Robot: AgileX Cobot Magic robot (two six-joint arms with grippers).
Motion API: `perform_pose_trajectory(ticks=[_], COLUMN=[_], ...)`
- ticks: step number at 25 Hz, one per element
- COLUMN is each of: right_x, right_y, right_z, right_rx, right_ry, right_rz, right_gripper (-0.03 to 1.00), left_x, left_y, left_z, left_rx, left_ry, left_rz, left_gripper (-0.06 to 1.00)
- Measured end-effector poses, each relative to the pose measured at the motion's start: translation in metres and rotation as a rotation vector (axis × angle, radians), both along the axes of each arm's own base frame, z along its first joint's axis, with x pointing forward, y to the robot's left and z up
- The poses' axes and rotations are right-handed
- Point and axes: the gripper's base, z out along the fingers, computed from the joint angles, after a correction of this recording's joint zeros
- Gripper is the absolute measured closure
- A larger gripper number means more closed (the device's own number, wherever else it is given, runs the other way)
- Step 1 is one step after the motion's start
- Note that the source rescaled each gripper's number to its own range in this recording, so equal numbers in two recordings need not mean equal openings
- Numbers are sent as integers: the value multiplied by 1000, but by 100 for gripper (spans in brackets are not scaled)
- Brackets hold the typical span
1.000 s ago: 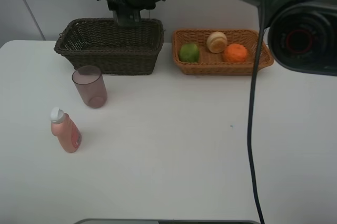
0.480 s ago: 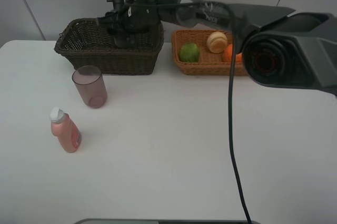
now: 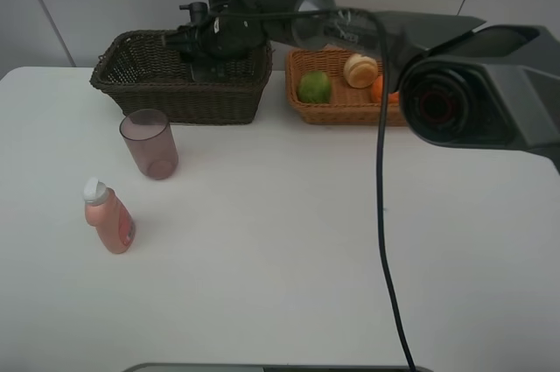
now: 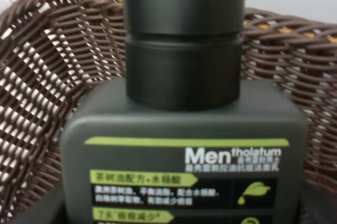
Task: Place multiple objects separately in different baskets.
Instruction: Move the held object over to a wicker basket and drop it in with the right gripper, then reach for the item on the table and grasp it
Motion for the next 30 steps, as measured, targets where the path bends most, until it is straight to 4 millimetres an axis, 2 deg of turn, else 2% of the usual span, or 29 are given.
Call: perform_pose_trajectory(ticks=[1,2,3,5,6,9,15,21,25,30], right_x=[0,0,0,0,0,0,-2,-12,-26,-42], right_y=[-1,-1,-1,-1,-1,-1,-3,-15,-30,-50], right_z=[0,-1,-1,-1,0,-1,7,50,71,66], right_rx=[-5,-8,-8,-5,-4,-8,-23,-67,-168,-314], right_ry=[5,10,9,5,4,9,24,72,204,448], right_rz=[-2,-3,-3,-2,-2,-4,-11,-41,-38,5], right_gripper=[82,78,69,39,28,16,12,12,12,12], left_x=[0,0,0,0,0,0,0,0,0,0], left_y=[0,0,0,0,0,0,0,0,0,0], left_z=[0,0,0,0,0,0,0,0,0,0], left_rx=[0,0,0,0,0,0,0,0,0,0], left_ry=[0,0,0,0,0,0,0,0,0,0], left_rz=[0,0,0,0,0,0,0,0,0,0], left_gripper=[2,2,2,2,2,2,2,2,2,2])
